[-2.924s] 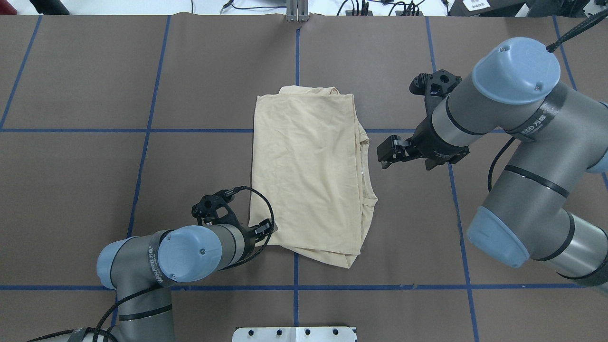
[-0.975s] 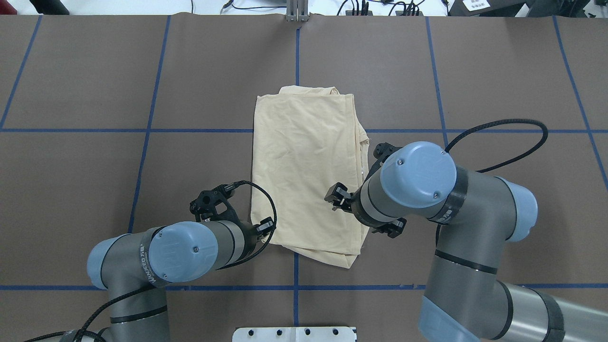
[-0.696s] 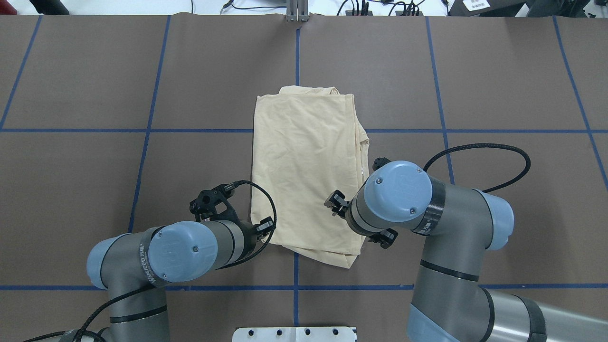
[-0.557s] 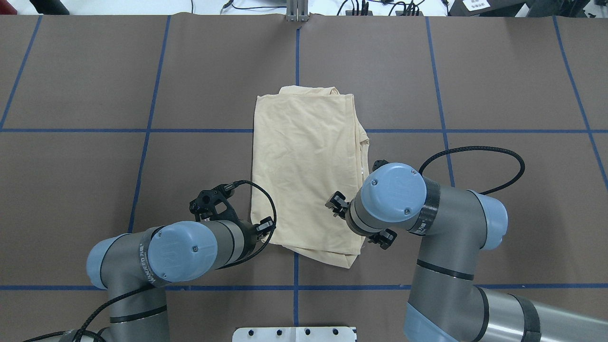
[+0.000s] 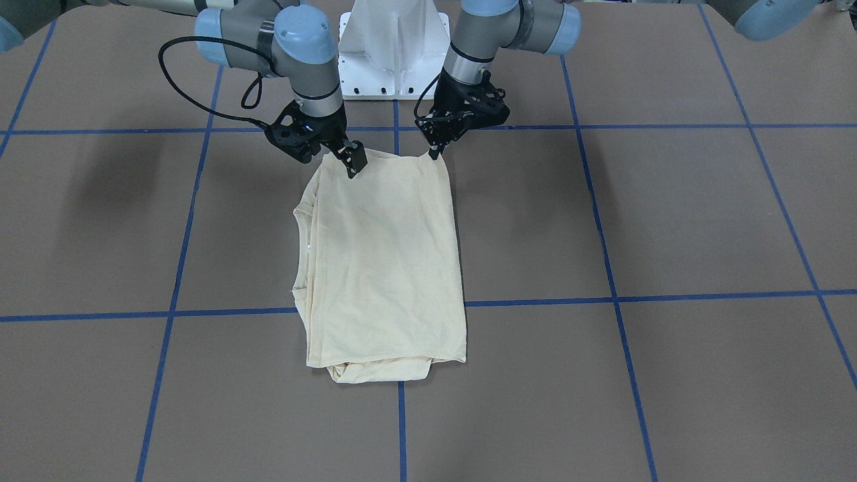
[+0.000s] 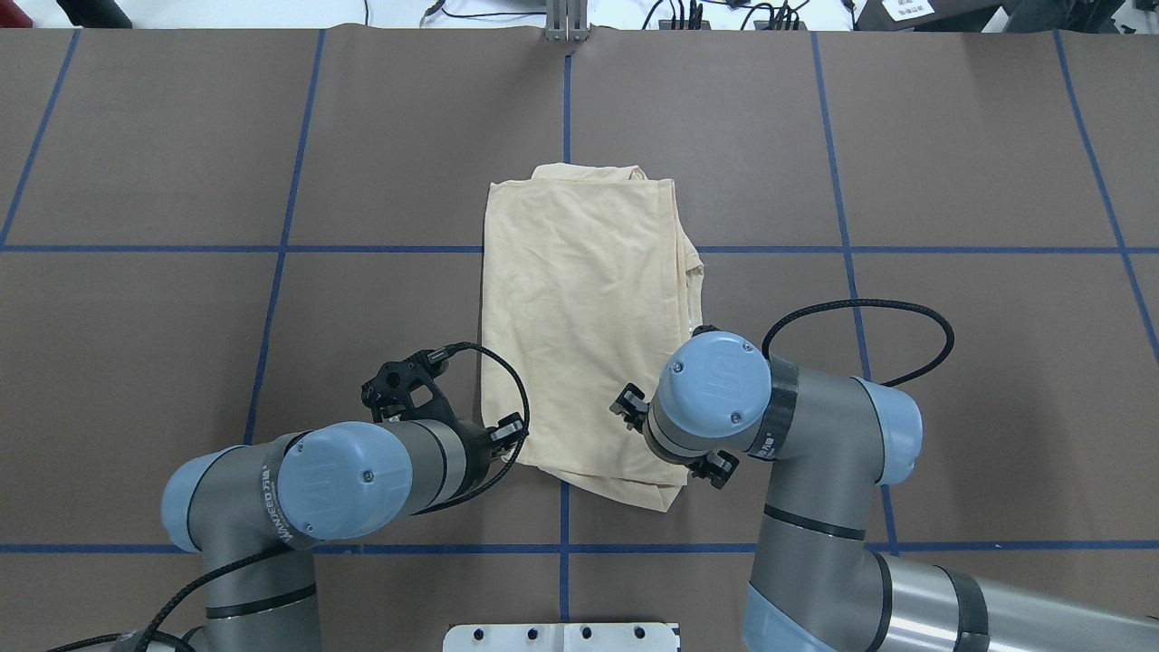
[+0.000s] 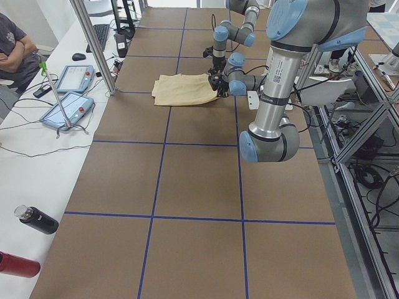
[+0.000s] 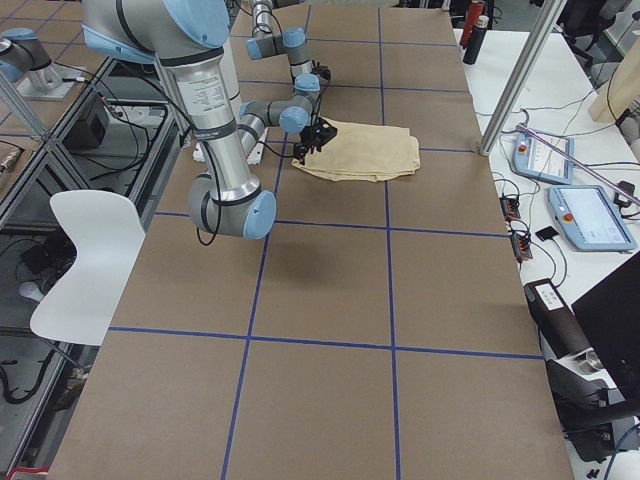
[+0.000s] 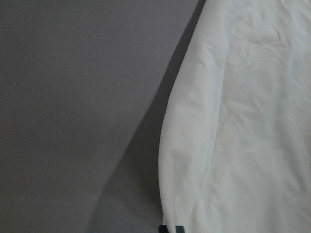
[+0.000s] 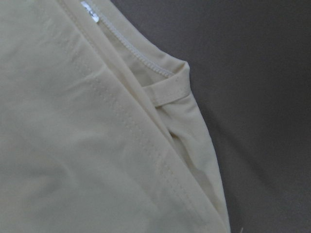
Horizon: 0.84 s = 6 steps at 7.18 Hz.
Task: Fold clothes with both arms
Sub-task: 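Lower the right gripper to the near corner and grasp the near edge with both grippers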
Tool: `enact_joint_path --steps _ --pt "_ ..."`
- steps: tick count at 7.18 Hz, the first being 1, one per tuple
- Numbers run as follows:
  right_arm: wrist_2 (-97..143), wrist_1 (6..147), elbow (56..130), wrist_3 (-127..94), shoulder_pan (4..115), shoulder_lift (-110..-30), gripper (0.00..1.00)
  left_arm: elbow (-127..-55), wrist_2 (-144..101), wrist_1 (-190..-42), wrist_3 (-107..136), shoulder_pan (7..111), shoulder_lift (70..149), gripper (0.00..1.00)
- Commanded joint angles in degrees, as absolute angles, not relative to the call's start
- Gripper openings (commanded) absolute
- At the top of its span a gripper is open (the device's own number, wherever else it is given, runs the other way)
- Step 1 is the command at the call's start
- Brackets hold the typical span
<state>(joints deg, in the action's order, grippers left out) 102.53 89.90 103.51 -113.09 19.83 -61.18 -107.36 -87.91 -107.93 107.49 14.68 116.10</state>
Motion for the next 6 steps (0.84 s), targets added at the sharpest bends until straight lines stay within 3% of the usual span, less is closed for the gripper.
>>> enact_joint_path --steps 1,6 --pt "102.8 88.9 102.5 -113.1 19.2 -61.0 1.00 -107.6 -87.9 -107.9 107.5 14.7 116.1 0.00" --pt "102.8 89.3 102.7 -113.2 18.3 -62.1 0.99 -107.5 -87.9 -107.9 107.5 14.8 116.0 0.00"
